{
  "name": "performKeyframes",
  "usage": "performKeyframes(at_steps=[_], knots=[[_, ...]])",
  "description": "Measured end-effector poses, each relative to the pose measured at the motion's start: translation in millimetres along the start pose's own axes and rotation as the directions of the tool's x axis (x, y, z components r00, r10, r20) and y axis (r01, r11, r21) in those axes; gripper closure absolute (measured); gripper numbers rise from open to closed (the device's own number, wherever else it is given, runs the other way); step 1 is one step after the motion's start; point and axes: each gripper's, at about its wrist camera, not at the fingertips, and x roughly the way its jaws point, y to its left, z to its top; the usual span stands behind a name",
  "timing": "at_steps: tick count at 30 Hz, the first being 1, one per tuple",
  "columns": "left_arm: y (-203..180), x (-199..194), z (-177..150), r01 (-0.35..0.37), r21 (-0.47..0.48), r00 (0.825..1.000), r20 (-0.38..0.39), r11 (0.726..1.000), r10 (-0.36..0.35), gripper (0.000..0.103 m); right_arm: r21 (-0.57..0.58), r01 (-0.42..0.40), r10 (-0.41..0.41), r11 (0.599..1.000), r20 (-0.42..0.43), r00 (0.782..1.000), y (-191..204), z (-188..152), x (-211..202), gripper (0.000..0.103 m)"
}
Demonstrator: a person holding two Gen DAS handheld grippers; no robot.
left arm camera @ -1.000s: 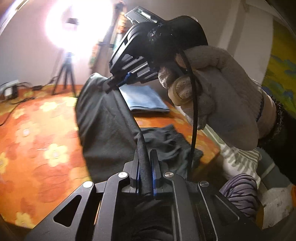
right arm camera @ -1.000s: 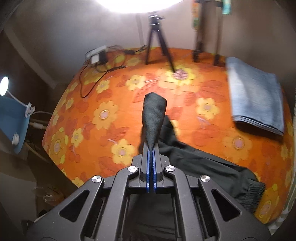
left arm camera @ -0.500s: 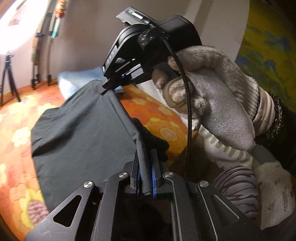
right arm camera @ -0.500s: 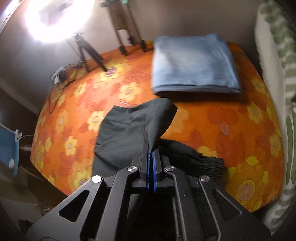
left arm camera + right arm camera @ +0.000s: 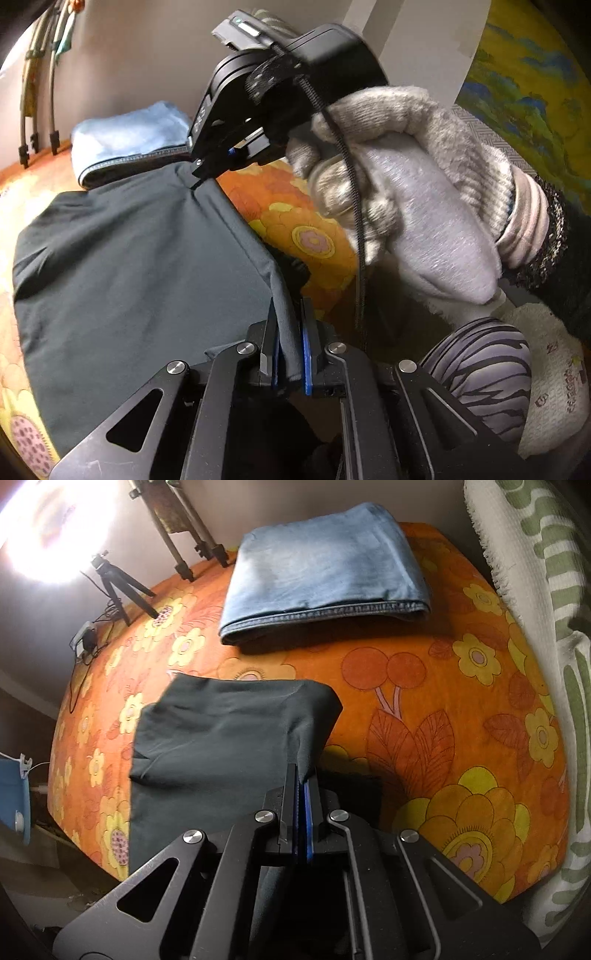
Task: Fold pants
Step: 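Open both tools and release the folded trousers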
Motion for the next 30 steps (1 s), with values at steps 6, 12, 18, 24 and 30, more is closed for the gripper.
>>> performKeyframes(at_steps=[6, 12, 18, 24, 30], knots=[[-3.0, -8.5, 4.8, -0.004, 0.020, 1.000, -0.011, 1.000, 0.004, 0.087, -0.010, 0.023, -0.023, 1.000, -0.008, 1.000, -1.3, 4.3, 10.9, 0.100], [10.9, -43.0, -13.1, -0.042, 0.007, 0.999, -0.018, 0.999, 0.042, 0.070, -0.026, 0.071, -0.071, 0.997, -0.007, 0.997, -2.2, 5.0, -1.1, 0.081], [53.9, -94.3, -48.0, -0.139, -0.105, 0.990, -0.009, 0.985, 0.139, 0.070, -0.096, 0.070, -0.061, 0.993, 0.089, 0.994, 19.3, 9.5, -43.9, 0.068], [90.6, -117.4, -80.1, -0.213, -0.246, 0.977, -0.033, 0.946, 0.212, 0.070, -0.249, -0.005, 0.037, 0.968, 0.122, 0.992, 85.2, 17.9, -52.5, 0.066], [96.6, -112.3, -98.0, -0.214, -0.311, 0.976, -0.040, 0.926, 0.213, 0.070, -0.359, -0.078, 0.100, 0.930, 0.042, 0.994, 156.7, 30.2, -18.0, 0.066]])
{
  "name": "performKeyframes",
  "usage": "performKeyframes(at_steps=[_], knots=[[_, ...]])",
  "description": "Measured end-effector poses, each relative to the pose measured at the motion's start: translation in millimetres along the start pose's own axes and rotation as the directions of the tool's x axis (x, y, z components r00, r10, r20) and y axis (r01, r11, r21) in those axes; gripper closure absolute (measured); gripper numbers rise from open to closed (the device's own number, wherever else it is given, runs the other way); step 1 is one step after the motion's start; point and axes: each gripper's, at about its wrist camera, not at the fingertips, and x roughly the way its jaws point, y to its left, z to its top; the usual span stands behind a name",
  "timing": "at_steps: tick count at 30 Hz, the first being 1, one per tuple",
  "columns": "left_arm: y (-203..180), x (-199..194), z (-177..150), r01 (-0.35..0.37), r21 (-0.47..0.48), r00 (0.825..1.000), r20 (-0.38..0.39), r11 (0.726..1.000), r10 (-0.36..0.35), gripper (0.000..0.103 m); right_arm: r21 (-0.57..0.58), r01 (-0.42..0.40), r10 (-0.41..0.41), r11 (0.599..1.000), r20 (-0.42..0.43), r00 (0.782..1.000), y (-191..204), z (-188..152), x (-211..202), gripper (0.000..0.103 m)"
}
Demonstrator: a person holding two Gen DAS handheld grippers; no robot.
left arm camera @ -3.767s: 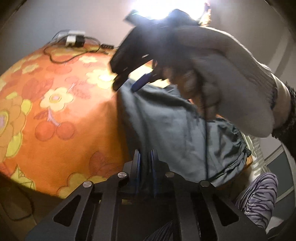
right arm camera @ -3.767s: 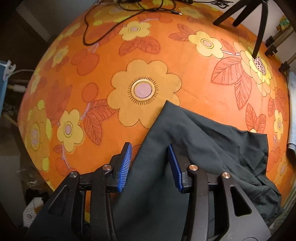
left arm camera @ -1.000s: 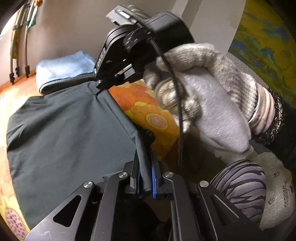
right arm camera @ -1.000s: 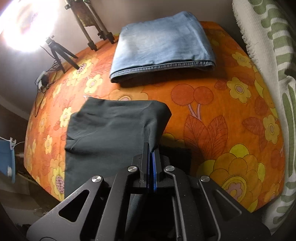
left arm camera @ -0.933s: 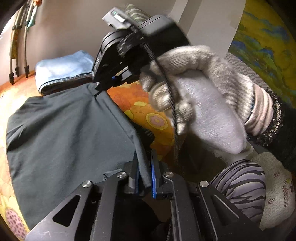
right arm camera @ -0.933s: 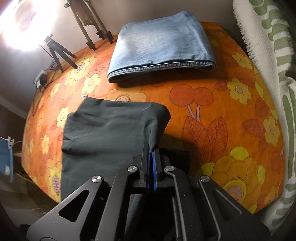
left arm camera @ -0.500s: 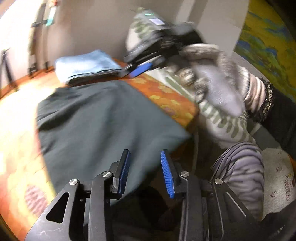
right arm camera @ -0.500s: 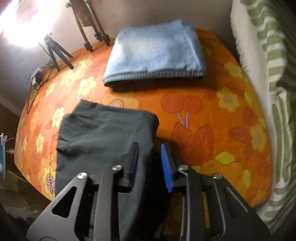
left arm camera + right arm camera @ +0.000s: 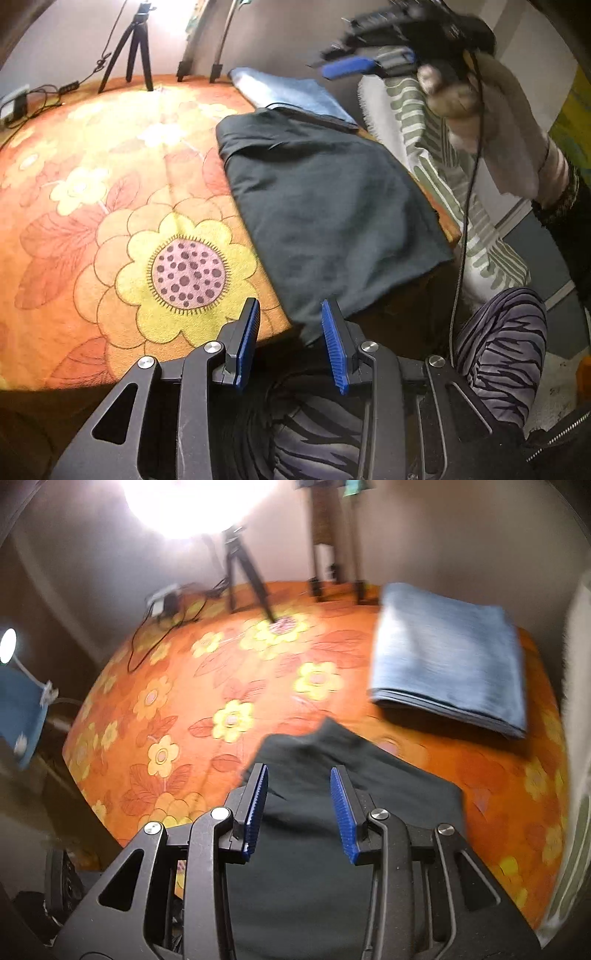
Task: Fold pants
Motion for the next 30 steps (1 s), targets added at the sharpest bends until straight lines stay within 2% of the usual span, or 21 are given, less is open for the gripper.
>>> performKeyframes(at_steps=[5, 10, 18, 21, 22, 24, 27, 30], knots=[[6.5, 5.7, 0.8, 0.028, -0.036, 1.000, 0.000, 0.999, -0.028, 0.070, -0.020, -0.040, 0.039, 0.999, -0.054, 0.998, 25.5, 22.8, 44.0, 0.063], [4.1, 14.9, -2.3, 0.043, -0.040, 0.999, -0.014, 0.998, -0.044, 0.070, -0.074, -0.027, 0.017, 0.997, -0.124, 0.992, 40.5, 36.7, 97.1, 0.060], [3.4, 18.3, -2.6, 0.061, -0.047, 0.998, 0.001, 0.997, -0.061, 0.070, -0.144, -0.001, -0.030, 0.990, -0.212, 0.977, 42.2, 34.5, 144.4, 0.060], [3.6, 18.9, -2.2, 0.060, -0.044, 0.998, 0.001, 0.997, -0.060, 0.081, -0.182, 0.004, -0.047, 0.983, -0.229, 0.972, 45.1, 28.6, 151.0, 0.060], [3.0, 18.9, -2.1, 0.058, -0.040, 0.998, 0.003, 0.997, -0.058, 0.082, -0.190, 0.008, -0.052, 0.982, -0.229, 0.972, 46.0, 27.5, 151.8, 0.061], [0.5, 19.8, -0.4, 0.051, -0.033, 0.999, 0.008, 0.998, -0.051, 0.088, -0.191, 0.019, -0.063, 0.981, -0.225, 0.972, 45.0, 25.6, 152.0, 0.081], [-0.6, 19.0, 0.7, 0.051, -0.029, 0.999, 0.015, 0.998, -0.050, 0.093, -0.180, 0.023, -0.061, 0.983, -0.206, 0.977, 41.8, 24.8, 148.0, 0.094], [-3.3, 17.2, -0.5, 0.052, -0.011, 0.998, 0.022, 0.999, -0.052, 0.097, -0.176, 0.037, -0.069, 0.984, -0.175, 0.982, 41.5, 25.7, 142.4, 0.100]])
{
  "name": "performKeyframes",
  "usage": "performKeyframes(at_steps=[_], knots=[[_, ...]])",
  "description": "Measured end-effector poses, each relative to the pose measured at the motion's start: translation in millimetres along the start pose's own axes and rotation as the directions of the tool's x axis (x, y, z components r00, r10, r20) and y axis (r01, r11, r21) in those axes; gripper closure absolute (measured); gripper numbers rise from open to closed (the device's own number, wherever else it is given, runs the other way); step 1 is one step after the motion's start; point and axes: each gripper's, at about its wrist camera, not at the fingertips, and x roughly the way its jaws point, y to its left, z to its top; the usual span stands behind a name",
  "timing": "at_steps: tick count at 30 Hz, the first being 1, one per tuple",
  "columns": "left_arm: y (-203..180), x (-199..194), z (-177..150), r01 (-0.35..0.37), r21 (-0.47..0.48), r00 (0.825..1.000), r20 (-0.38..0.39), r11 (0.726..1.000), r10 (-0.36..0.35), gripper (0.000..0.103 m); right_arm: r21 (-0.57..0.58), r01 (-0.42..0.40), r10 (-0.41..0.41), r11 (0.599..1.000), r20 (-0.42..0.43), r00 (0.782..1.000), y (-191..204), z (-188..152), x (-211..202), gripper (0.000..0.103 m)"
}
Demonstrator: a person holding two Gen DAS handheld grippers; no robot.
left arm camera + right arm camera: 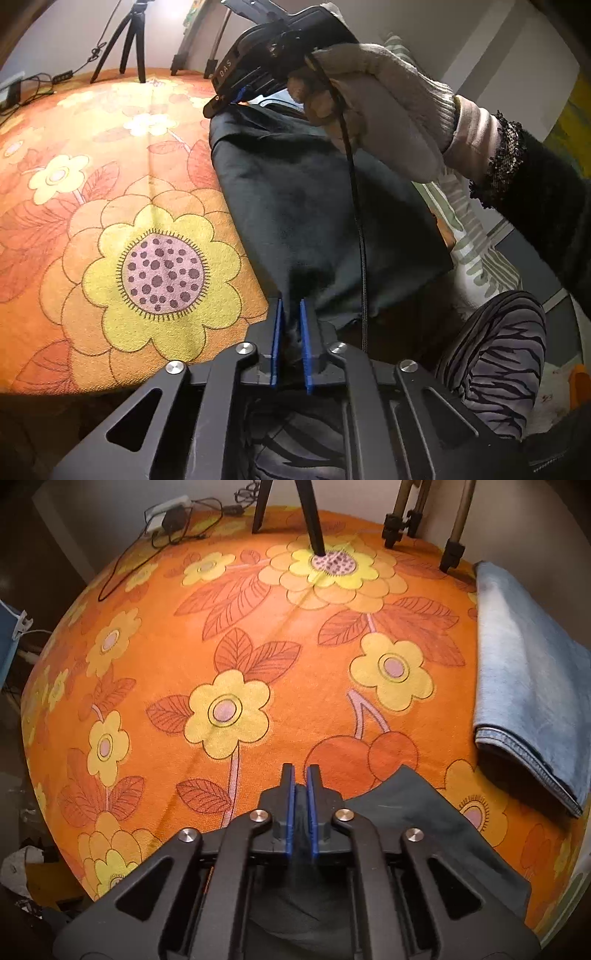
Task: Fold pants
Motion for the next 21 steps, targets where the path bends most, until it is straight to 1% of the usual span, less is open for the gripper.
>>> performKeyframes(at_steps=[3, 5, 7, 9, 11, 12, 15, 18, 19, 21], knots=[[-3.9, -4.2, -3.8, -0.004, 0.031, 1.000, 0.010, 1.000, 0.004, 0.098, 0.036, 0.031, -0.032, 0.999, 0.023, 0.999, -3.9, 3.5, -1.7, 0.102], [-6.6, -5.5, -6.3, -0.013, 0.054, 1.000, 0.009, 0.998, 0.013, 0.098, 0.037, 0.025, -0.026, 0.999, 0.021, 0.999, -3.7, 5.2, 0.4, 0.102], [-5.4, -3.4, -8.6, -0.020, 0.051, 1.000, 0.002, 0.999, 0.020, 0.098, 0.032, 0.043, -0.044, 0.999, 0.022, 0.999, -1.2, 5.2, 4.4, 0.102], [-2.7, -2.5, -8.4, -0.008, 0.036, 1.000, -0.019, 0.999, 0.008, 0.098, 0.030, 0.024, -0.025, 0.999, 0.017, 1.000, 0.3, 5.6, 9.6, 0.102], [-1.4, -5.6, -7.3, 0.000, 0.028, 0.999, -0.032, 1.000, 0.001, 0.098, 0.066, 0.016, -0.016, 0.998, 0.009, 1.000, -4.6, 6.9, 9.7, 0.099], [-2.3, -7.6, -7.3, 0.003, 0.034, 0.999, -0.038, 0.999, -0.001, 0.096, 0.098, 0.010, -0.012, 0.995, 0.016, 1.000, -10.2, 7.8, 4.8, 0.095], [-2.4, -20.6, -8.3, -0.018, 0.065, 0.999, -0.038, 0.998, 0.021, 0.095, 0.147, 0.010, -0.021, 0.989, 0.074, 0.997, -24.7, 6.2, -22.9, 0.093], [7.6, -40.7, -5.4, -0.049, 0.055, 0.999, -0.013, 0.997, 0.050, 0.095, 0.182, -0.003, -0.024, 0.983, 0.144, 0.989, -38.9, -5.3, -63.3, 0.091], [10.5, -46.3, -3.6, -0.055, 0.045, 0.998, -0.006, 0.997, 0.056, 0.095, 0.193, -0.012, -0.020, 0.981, 0.165, 0.986, -42.7, -9.2, -74.6, 0.089], [18.0, -60.8, 2.0, -0.073, 0.028, 0.997, 0.008, 0.997, 0.073, 0.095, 0.227, -0.042, -0.009, 0.973, 0.218, 0.976, -54.3, -24.8, -105.4, 0.074]])
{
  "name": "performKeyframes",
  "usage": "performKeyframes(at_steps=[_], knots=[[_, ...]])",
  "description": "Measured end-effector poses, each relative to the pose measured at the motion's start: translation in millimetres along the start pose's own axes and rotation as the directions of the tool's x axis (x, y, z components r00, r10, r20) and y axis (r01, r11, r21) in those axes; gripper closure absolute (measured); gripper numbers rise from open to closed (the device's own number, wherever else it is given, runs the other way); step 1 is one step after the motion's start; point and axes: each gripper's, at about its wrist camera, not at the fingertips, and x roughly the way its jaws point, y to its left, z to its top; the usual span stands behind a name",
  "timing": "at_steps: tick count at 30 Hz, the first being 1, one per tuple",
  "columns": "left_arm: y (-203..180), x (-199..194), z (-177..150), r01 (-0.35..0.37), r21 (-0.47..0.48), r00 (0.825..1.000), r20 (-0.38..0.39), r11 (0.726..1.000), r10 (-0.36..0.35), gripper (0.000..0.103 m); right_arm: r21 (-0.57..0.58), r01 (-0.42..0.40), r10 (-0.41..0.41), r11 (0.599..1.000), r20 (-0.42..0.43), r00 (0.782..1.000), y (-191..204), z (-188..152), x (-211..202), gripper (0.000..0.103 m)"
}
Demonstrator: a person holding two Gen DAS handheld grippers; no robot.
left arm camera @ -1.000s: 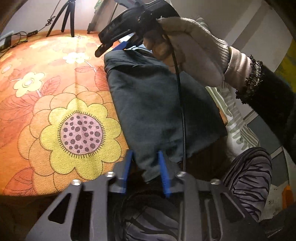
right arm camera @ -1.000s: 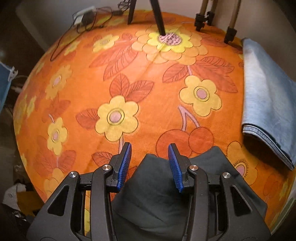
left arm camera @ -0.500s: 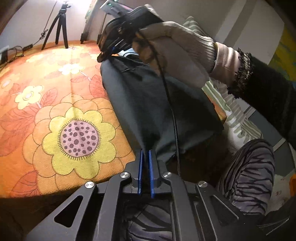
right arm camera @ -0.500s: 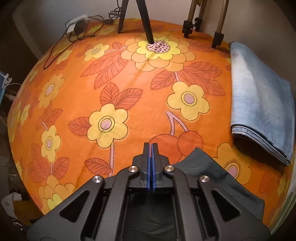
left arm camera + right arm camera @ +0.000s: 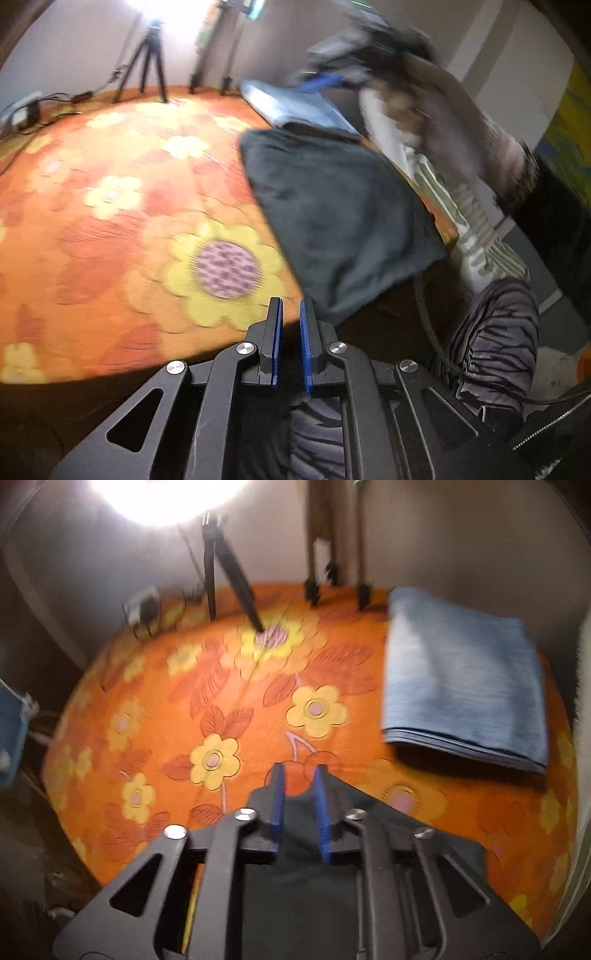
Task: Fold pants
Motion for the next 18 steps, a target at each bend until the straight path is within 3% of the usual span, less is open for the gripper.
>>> performKeyframes(at_steps=[5, 8, 11, 18], knots=[[20.2, -44.1, 24.4, -0.073, 0.000, 0.996, 0.045, 0.997, 0.073, 0.095, 0.077, -0.007, -0.001, 0.997, 0.100, 0.995, -34.4, -25.8, -74.6, 0.070], [21.7, -64.1, 43.5, -0.103, 0.011, 0.993, 0.057, 0.995, 0.103, 0.072, 0.127, 0.000, -0.019, 0.992, 0.150, 0.989, -56.5, -51.6, -117.8, 0.068], [15.6, -80.7, 67.9, -0.122, 0.034, 0.990, 0.071, 0.992, 0.120, 0.072, 0.170, 0.010, -0.041, 0.985, 0.182, 0.982, -71.5, -74.6, -141.4, 0.059], [-11.6, -126.1, 134.6, -0.122, 0.078, 0.989, 0.096, 0.989, 0.114, 0.072, 0.230, 0.012, -0.056, 0.973, 0.189, 0.980, -95.5, -128.3, -167.1, 0.055]])
